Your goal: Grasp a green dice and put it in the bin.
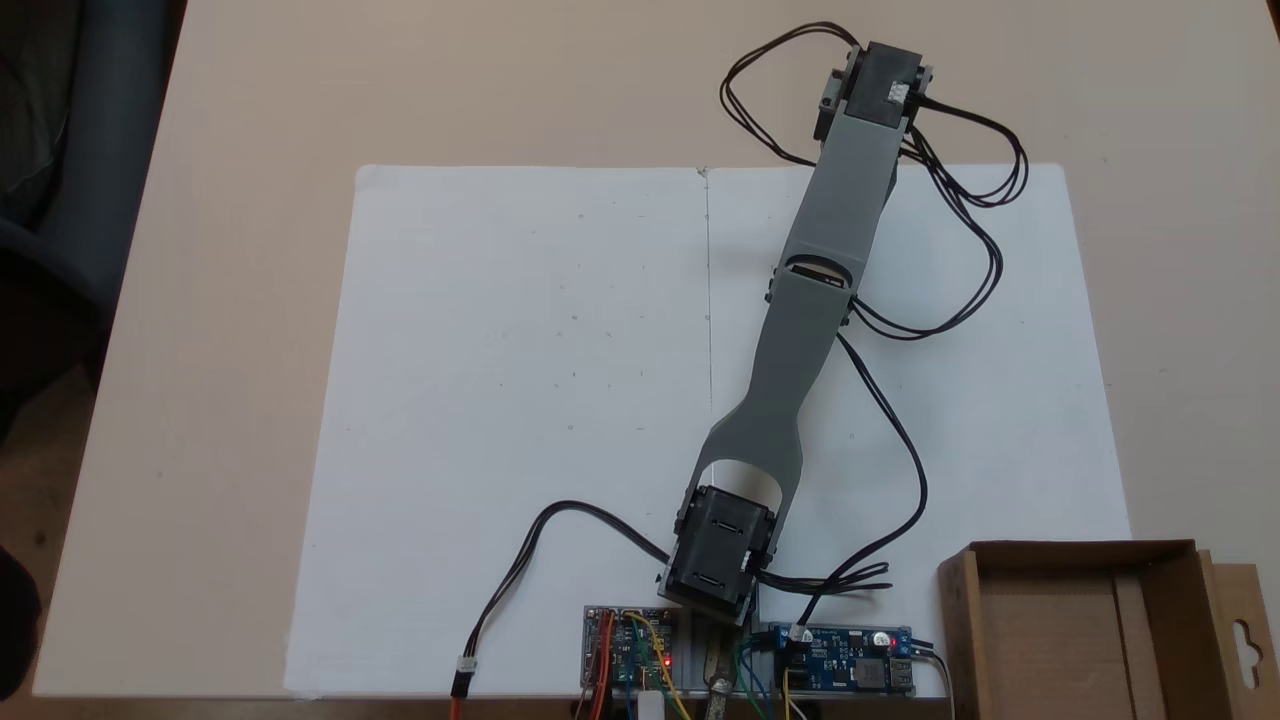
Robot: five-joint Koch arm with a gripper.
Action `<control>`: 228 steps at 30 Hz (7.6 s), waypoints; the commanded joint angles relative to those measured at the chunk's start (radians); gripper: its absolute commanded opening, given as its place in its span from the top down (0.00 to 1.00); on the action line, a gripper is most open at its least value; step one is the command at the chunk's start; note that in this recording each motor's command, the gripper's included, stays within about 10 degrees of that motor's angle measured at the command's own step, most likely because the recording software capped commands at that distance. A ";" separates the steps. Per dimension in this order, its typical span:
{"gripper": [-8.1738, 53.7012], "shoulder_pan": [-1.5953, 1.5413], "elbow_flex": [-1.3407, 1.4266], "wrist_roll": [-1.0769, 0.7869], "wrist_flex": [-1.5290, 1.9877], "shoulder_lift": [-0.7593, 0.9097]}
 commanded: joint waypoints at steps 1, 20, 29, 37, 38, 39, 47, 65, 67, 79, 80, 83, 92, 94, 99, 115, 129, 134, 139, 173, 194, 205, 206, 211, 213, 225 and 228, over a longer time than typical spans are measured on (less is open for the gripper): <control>0.06 0.005 -0.037 0.037 0.175 0.032; 0.06 0.008 -0.037 -0.058 0.175 0.031; 0.06 0.020 -0.037 -0.115 0.147 0.011; 0.06 0.026 -0.037 -0.138 0.120 0.005; 0.06 0.028 -0.037 -0.149 0.118 0.003; 0.06 0.028 -0.037 -0.149 0.117 0.005; 0.06 0.029 -0.037 -0.206 0.115 0.000; 0.06 0.029 -0.037 -0.187 -0.008 -0.012; 0.06 0.028 -0.037 -0.178 -0.032 -0.015; 0.08 0.012 -0.037 -0.143 -0.114 -0.017; 0.08 0.012 -0.037 -0.144 -0.118 -0.020; 0.08 0.012 -0.037 -0.143 -0.133 -0.028; 0.12 0.014 -0.037 -0.084 -0.133 -0.051; 0.13 0.014 -0.037 -0.075 -0.141 -0.054; 0.14 0.015 -0.037 -0.048 -0.149 -0.054; 0.16 0.029 -0.028 -0.023 -0.212 -0.057; 0.17 0.031 0.011 -0.015 -0.164 -0.064; 0.17 0.031 0.020 -0.015 -0.161 -0.077; 0.17 0.031 0.020 -0.015 -0.156 -0.080; 0.67 0.051 0.026 0.110 -0.155 -0.084; 0.67 0.129 0.026 0.285 0.144 0.383; 0.67 0.373 0.055 0.304 0.156 0.581; 0.67 0.410 0.078 0.302 0.153 0.600; 0.67 0.626 0.222 0.275 0.112 0.669; 0.67 0.710 0.262 0.253 0.107 0.687; 0.67 1.115 0.336 0.126 0.009 0.707; 0.67 1.177 0.336 0.101 0.003 0.704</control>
